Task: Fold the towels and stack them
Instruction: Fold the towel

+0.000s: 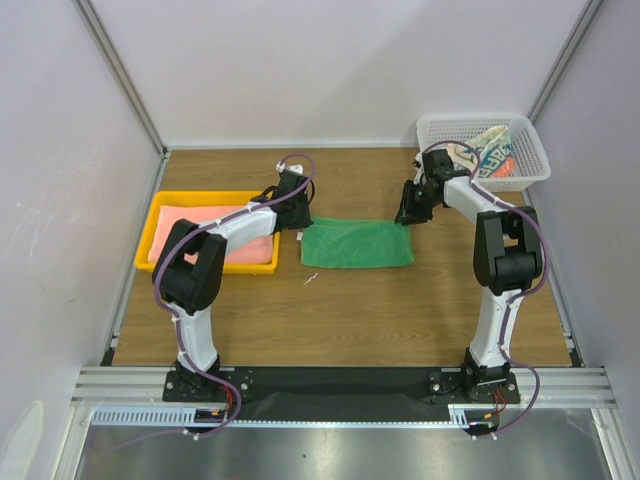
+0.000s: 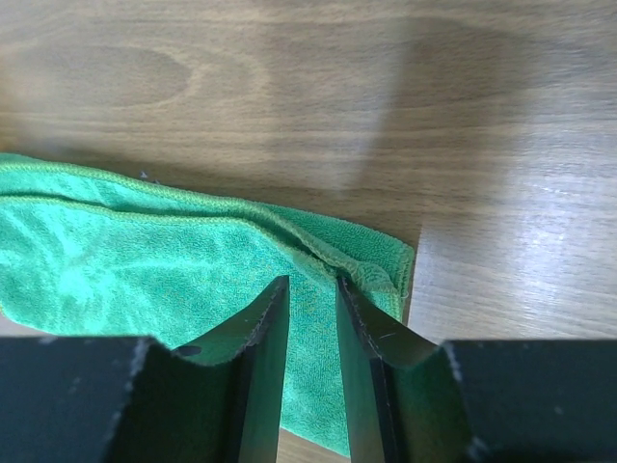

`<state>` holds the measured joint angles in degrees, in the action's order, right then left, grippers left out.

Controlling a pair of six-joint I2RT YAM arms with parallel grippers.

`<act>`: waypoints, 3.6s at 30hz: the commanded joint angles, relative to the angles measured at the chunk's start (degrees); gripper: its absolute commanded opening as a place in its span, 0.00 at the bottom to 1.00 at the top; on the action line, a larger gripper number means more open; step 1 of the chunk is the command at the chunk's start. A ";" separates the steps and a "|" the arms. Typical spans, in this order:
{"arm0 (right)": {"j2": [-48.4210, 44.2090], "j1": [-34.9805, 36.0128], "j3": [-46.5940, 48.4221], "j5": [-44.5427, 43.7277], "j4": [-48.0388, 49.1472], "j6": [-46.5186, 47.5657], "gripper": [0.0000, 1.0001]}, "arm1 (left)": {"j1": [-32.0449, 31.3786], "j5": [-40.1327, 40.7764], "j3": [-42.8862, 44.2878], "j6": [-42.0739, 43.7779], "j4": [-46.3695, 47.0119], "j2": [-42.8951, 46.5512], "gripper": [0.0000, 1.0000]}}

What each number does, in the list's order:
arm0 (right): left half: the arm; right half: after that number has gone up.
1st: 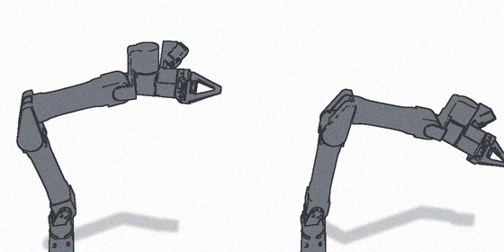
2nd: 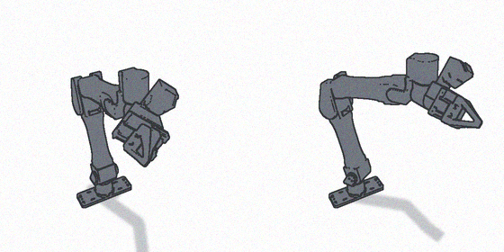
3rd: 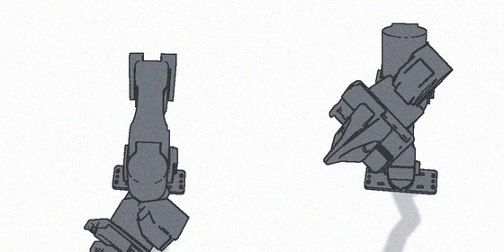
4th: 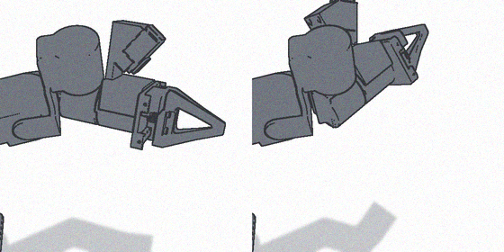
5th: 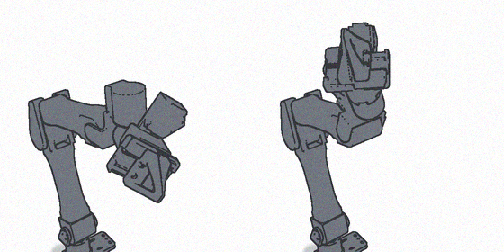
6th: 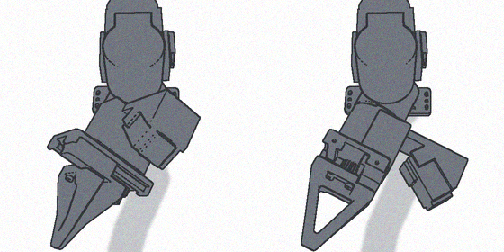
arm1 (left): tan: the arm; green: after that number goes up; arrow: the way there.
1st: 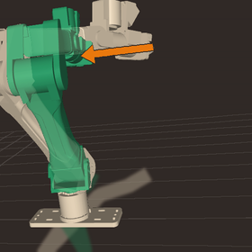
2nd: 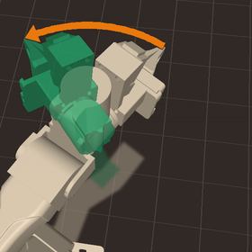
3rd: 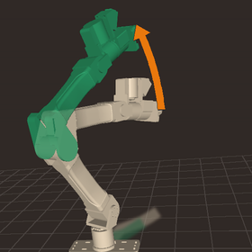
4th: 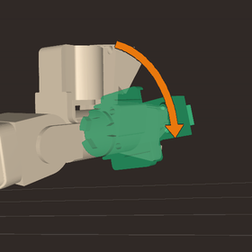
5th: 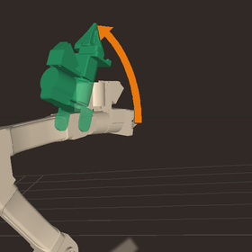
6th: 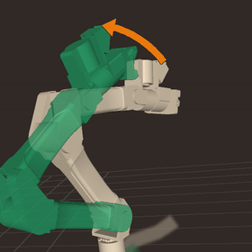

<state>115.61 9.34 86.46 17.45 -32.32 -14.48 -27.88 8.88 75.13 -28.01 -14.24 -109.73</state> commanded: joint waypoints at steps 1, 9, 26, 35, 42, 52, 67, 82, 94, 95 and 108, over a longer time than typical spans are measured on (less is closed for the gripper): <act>0.75 0.50 1.00 -0.84 -0.03 1.12 0.31 | -0.07 0.78 0.89 -0.29 0.88 0.92 0.12; 0.67 0.59 1.08 -2.51 -0.38 1.47 0.28 | -0.07 0.52 0.45 -0.82 0.44 0.49 0.21; 1.10 0.50 1.17 -3.57 -1.00 1.82 0.30 | -0.07 1.57 0.89 -2.49 -1.85 -3.12 0.23; 1.19 0.41 1.35 -4.01 -0.91 1.47 0.14 | -0.07 3.24 1.07 -2.14 -0.70 -1.98 0.00; 0.49 0.41 1.61 -4.97 -0.64 1.30 0.00 | -0.07 3.59 -0.16 -1.08 2.20 0.48 0.00; -1.88 0.32 1.70 -5.94 -0.38 1.38 0.00 | -0.07 3.24 -0.95 0.15 3.87 2.51 0.01; -1.79 0.06 1.35 -5.59 -0.56 1.21 0.00 | -0.07 2.01 -1.66 -1.52 0.79 -0.66 0.40; -1.97 0.06 1.44 -6.03 -0.82 1.30 0.00 | -0.16 1.66 -1.30 -1.52 1.06 -2.24 0.24; -1.88 -0.03 1.44 -5.94 -0.82 1.38 0.00 | -0.07 1.57 -1.48 -1.43 1.76 -2.50 0.18; -1.79 -0.03 1.44 -6.03 -0.91 1.30 0.00 | -0.07 1.57 -1.39 -1.43 1.76 -2.42 0.16; -3.11 -0.38 1.09 -6.99 -0.91 0.68 0.00 | -0.16 3.07 -2.18 -0.64 3.87 2.06 0.00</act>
<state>116.36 9.26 86.46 11.25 -33.01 -13.43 -27.88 10.59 73.08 -29.45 -12.97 -112.01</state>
